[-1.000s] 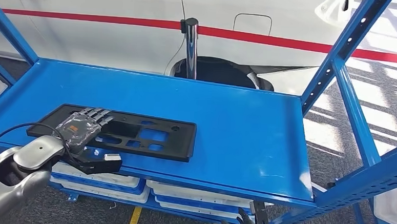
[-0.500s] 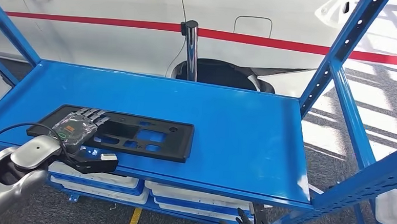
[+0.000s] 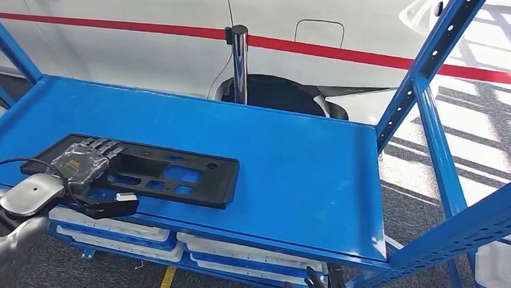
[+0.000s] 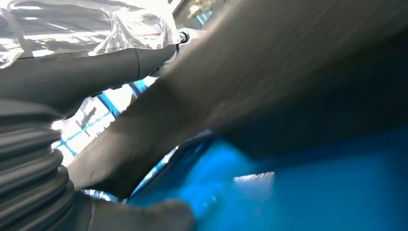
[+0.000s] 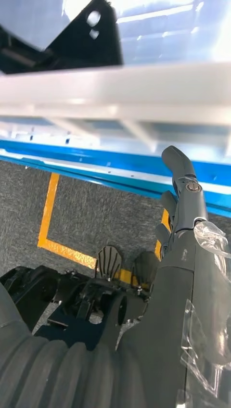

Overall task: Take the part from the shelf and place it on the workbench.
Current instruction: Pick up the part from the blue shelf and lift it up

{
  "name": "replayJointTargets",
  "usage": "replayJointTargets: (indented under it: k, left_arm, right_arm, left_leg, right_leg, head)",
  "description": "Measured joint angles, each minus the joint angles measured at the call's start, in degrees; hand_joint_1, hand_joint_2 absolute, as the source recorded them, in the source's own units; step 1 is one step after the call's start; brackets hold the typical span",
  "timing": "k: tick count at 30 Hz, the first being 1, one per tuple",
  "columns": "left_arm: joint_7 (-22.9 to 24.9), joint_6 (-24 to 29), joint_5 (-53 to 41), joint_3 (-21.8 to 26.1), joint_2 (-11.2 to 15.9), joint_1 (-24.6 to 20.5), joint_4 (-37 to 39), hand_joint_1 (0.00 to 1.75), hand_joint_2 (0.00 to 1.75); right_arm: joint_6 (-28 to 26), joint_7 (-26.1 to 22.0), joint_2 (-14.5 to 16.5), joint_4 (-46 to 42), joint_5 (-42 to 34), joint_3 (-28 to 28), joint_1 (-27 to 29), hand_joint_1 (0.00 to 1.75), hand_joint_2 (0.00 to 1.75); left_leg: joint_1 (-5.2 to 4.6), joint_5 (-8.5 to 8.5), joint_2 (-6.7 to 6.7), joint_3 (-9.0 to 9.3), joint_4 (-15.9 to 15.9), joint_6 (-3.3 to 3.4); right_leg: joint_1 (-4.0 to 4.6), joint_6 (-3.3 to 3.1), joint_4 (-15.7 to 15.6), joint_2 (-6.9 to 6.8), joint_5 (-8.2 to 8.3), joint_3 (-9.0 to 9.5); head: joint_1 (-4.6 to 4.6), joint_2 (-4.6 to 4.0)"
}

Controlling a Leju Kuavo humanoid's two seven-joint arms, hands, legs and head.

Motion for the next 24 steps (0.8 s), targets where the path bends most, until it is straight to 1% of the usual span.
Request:
replayJointTargets:
  k: [2, 3, 4, 5, 6, 7, 8, 9, 10, 12, 13, 14, 15, 17, 18, 19, 20, 22, 23, 24]
  left_arm:
    - [0.00, 0.22, 0.05, 0.19, 0.10, 0.21, 0.33, 1.75, 1.75]
    - [0.00, 0.39, 0.14, 0.38, 0.13, 0.28, 0.44, 1.75, 1.75]
    - [0.00, 0.58, 0.24, 0.62, 0.13, 0.35, 0.51, 1.75, 1.75]
    - [0.01, 0.78, 0.33, 0.86, 0.13, 0.43, 0.57, 1.75, 1.75]
    - [0.01, 0.96, 0.41, 1.07, 0.13, 0.58, 0.64, 1.75, 1.75]
    - [0.02, 1.15, 0.43, 1.24, 0.13, 0.73, 0.70, 1.75, 1.75]
    - [0.02, 1.32, 0.43, 1.38, 0.12, 0.84, 0.78, 1.75, 1.75]
    - [0.02, 1.44, 0.45, 1.53, 0.12, 0.93, 0.87, 1.75, 1.75]
    - [0.02, 1.51, 0.50, 1.69, 0.11, 0.99, 0.95, 1.75, 1.75]
    - [0.02, 1.55, 0.72, 2.09, 0.11, 1.11, 1.12, 1.75, 1.75]
    - [0.03, 1.55, 0.87, 2.30, 0.11, 1.17, 1.23, 1.75, 1.75]
    - [0.04, 1.55, 1.01, 2.46, 0.12, 1.24, 1.34, 1.75, 1.75]
    - [0.05, 1.56, 1.15, 2.61, 0.13, 1.34, 1.43, 1.75, 1.75]
    - [0.08, 1.67, 1.48, 2.98, 0.12, 1.70, 1.52, 1.75, 1.75]
    - [0.08, 1.79, 1.82, 3.24, 0.12, 1.92, 1.57, 1.75, 1.75]
    - [0.05, 1.92, 2.41, 3.51, 0.11, 2.11, 1.63, 1.75, 1.75]
    - [-0.04, 2.01, 3.33, 3.77, 0.11, 2.31, 1.70, 1.75, 1.75]
    - [-0.32, 1.97, 6.00, 4.26, 0.05, 2.65, 1.80, 1.75, 1.75]
    - [-0.44, 1.84, 7.72, 4.57, -0.04, 2.78, 1.82, 1.75, 1.75]
    - [-0.51, 1.73, 9.37, 4.92, -0.15, 2.85, 1.82, 1.75, 1.75]
  right_arm:
    - [-0.02, 0.02, -0.04, 0.01, -0.01, 0.00, 0.03, 0.00, 1.75]
    - [-0.05, 0.02, -0.07, 0.01, -0.02, 0.00, 0.00, 0.00, 1.75]
    - [-0.09, 0.02, -0.10, 0.01, -0.10, 0.00, -0.03, 0.00, 1.75]
    - [-0.13, 0.03, -0.13, 0.01, -0.19, 0.00, -0.03, 0.00, 1.75]
    - [-0.15, 0.04, -0.13, 0.01, -0.28, 0.00, 0.00, 0.00, 1.75]
    - [-0.15, 0.05, -0.13, 0.01, -0.37, 0.00, 0.08, 0.00, 1.75]
    - [-0.15, 0.06, -0.13, 0.01, -0.41, 0.00, 0.19, 0.00, 1.75]
    - [-0.16, 0.06, -0.14, 0.01, -0.44, 0.00, 0.30, 0.00, 1.75]
    - [-0.16, 0.06, -0.15, 0.01, -0.47, 0.00, 0.37, 0.00, 1.75]
    - [-0.17, 0.06, -0.20, 0.01, -0.50, 0.00, 0.41, 0.00, 1.75]
    - [-0.17, 0.06, -0.22, 0.01, -0.51, 0.00, 0.39, 0.00, 1.75]
    - [-0.17, 0.05, -0.24, 0.01, -0.51, 0.00, 0.38, 0.00, 1.75]
    - [-0.17, 0.05, -0.25, 0.01, -0.52, 0.00, 0.38, 0.00, 1.75]
    - [-0.17, 0.04, -0.27, 0.01, -0.54, 0.00, 0.40, 0.00, 1.75]
    - [-0.17, 0.04, -0.28, 0.01, -0.54, 0.00, 0.40, 0.00, 1.75]
    - [-0.17, 0.03, -0.28, 0.01, -0.54, -0.01, 0.39, 0.00, 1.75]
    - [-0.17, 0.03, -0.28, 0.01, -0.54, -0.01, 0.39, 0.00, 1.75]
    - [-0.17, 0.03, -0.28, 0.01, -0.55, -0.02, 0.44, 0.00, 1.75]
    - [-0.17, 0.04, -0.28, 0.01, -0.55, -0.02, 0.49, 0.00, 1.75]
    - [-0.17, 0.04, -0.28, 0.02, -0.55, -0.02, 0.54, 0.00, 1.75]
  left_leg:
    - [0.14, 0.28, 0.02, 0.08, -0.23, 0.25]
    - [0.34, 0.39, 0.05, 0.19, -0.35, 0.43]
    - [0.56, 0.49, 0.12, 0.33, -0.47, 0.62]
    - [0.70, 0.53, 0.21, 0.43, -0.50, 0.74]
    - [0.75, 0.52, 0.28, 0.46, -0.50, 0.82]
    - [0.76, 0.51, 0.34, 0.48, -0.50, 0.84]
    - [0.78, 0.50, 0.37, 0.49, -0.49, 0.83]
    - [0.82, 0.49, 0.37, 0.52, -0.49, 0.82]
    - [0.86, 0.47, 0.37, 0.57, -0.48, 0.78]
    - [0.90, 0.42, 0.36, 0.67, -0.47, 0.58]
    - [0.82, 0.37, 0.34, 0.66, -0.42, 0.36]
    - [0.76, 0.37, 0.31, 0.63, -0.40, 0.07]
    - [0.70, 0.40, 0.27, 0.60, -0.42, -0.26]
    - [0.83, 0.39, 0.22, 0.56, -0.43, -0.93]
    - [0.93, -0.07, 0.21, 0.35, 0.12, -1.28]
    - [1.03, -1.15, 0.20, -0.33, 1.72, -1.63]
    - [1.15, -2.86, 0.19, -1.59, 4.63, -1.94]
    - [1.27, -6.65, 0.18, -5.08, 12.44, -2.40]
    - [1.33, -7.64, 0.18, -6.48, 15.54, -2.54]
    - [1.38, -7.59, 0.18, -6.93, 16.66, -2.62]
  right_leg:
    - [-0.07, 0.35, 0.21, -0.02, -0.19, -0.05]
    - [-0.06, 0.68, 0.95, -0.02, -0.76, -0.28]
    - [-0.09, 1.05, 2.89, -0.02, -1.99, -1.07]
    - [-0.22, 1.42, 6.10, -0.03, -3.76, -2.48]
    - [-0.39, 1.72, 10.20, -0.05, -5.71, -4.40]
    - [-0.59, 1.93, 14.24, -0.07, -7.27, -6.35]
    - [-0.77, 2.07, 16.83, -0.08, -7.92, -7.64]
    - [-0.90, 2.13, 17.25, -0.10, -7.48, -7.88]
    - [-1.00, 2.13, 15.15, -0.11, -6.02, -6.88]
    - [-1.14, 2.00, 7.03, -0.12, -2.43, -2.81]
    - [-1.15, 1.82, 3.43, -0.11, -1.20, -1.01]
    - [-1.12, 1.62, 1.26, -0.10, -0.63, 0.06]
    - [-1.00, 1.38, 0.27, -0.10, -0.52, 0.50]
    - [-0.89, 0.71, -0.01, -0.15, -0.24, 0.53]
    - [-0.94, 0.37, -0.14, -0.20, -0.09, 0.55]
    - [-1.05, 0.03, -0.27, -0.24, 0.07, 0.54]
    - [-1.15, -0.23, -0.34, -0.27, 0.20, 0.51]
    - [-1.12, -0.48, -0.32, -0.26, 0.26, 0.35]
    - [-1.11, -0.50, -0.31, -0.26, 0.27, 0.30]
    - [-1.11, -0.50, -0.30, -0.25, 0.27, 0.30]
  head:
    - [0.00, 0.00]
    - [0.06, 0.00]
    - [0.13, 0.00]
    - [0.20, 0.00]
    - [0.27, 0.00]
    - [0.27, 0.00]
    - [0.27, 0.00]
    - [0.27, 0.00]
    - [0.27, 0.00]
    - [0.28, 0.00]
    - [0.27, 0.00]
    - [0.26, 0.00]
    - [0.25, 0.00]
    - [0.24, 0.00]
    - [0.22, 0.00]
    - [0.18, 0.00]
    - [0.13, 0.00]
    - [0.05, 0.00]
    - [0.04, 0.00]
    - [0.04, 0.00]
